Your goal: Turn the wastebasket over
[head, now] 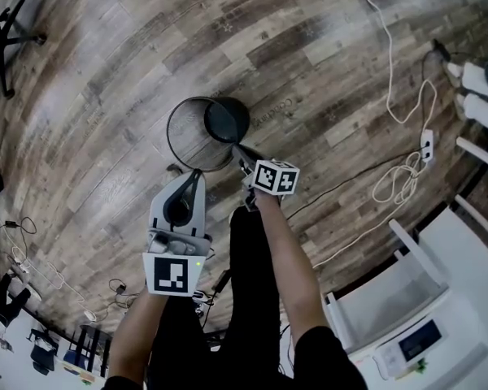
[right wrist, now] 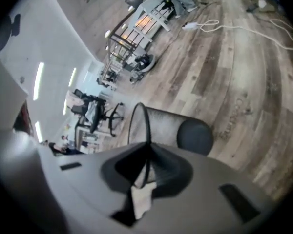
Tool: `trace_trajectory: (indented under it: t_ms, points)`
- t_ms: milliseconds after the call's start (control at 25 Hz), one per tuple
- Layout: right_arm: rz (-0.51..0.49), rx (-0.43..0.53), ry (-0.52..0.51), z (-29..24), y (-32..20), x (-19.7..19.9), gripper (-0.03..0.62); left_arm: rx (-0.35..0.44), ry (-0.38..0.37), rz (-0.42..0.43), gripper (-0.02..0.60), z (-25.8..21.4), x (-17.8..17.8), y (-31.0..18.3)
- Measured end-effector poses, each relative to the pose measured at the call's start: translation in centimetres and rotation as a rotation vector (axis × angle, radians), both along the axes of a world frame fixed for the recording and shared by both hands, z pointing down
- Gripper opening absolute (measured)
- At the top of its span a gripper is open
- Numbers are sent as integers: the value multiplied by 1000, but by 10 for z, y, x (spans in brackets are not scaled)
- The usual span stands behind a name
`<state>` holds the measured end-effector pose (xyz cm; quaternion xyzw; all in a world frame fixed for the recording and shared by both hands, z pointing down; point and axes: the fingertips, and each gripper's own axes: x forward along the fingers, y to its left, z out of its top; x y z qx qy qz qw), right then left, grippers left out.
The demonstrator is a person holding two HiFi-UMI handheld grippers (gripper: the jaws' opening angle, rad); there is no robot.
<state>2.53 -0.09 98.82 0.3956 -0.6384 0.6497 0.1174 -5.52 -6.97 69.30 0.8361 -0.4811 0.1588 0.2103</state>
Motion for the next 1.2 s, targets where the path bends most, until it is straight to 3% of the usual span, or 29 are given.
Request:
trace_trajectory:
  t_ms: [160,400,800,960,1200]
  points:
    - [-7,-77,-25,40,15,20,52,-4,-18,2,34,8,1,-5]
    - [58,-195,44,84,42,73,52,-2,-22,-16,34,12,-7,-4]
    - [95,-196,41,89,47,78,55,-2,-14,-44,34,17,-19,3]
    - [95,-200,30,83,45,76,151,-4,-6,-45,34,10,-18,10]
    - [30,-191,178,61,54,81,172,20,13,-53,34,-16,-17,11]
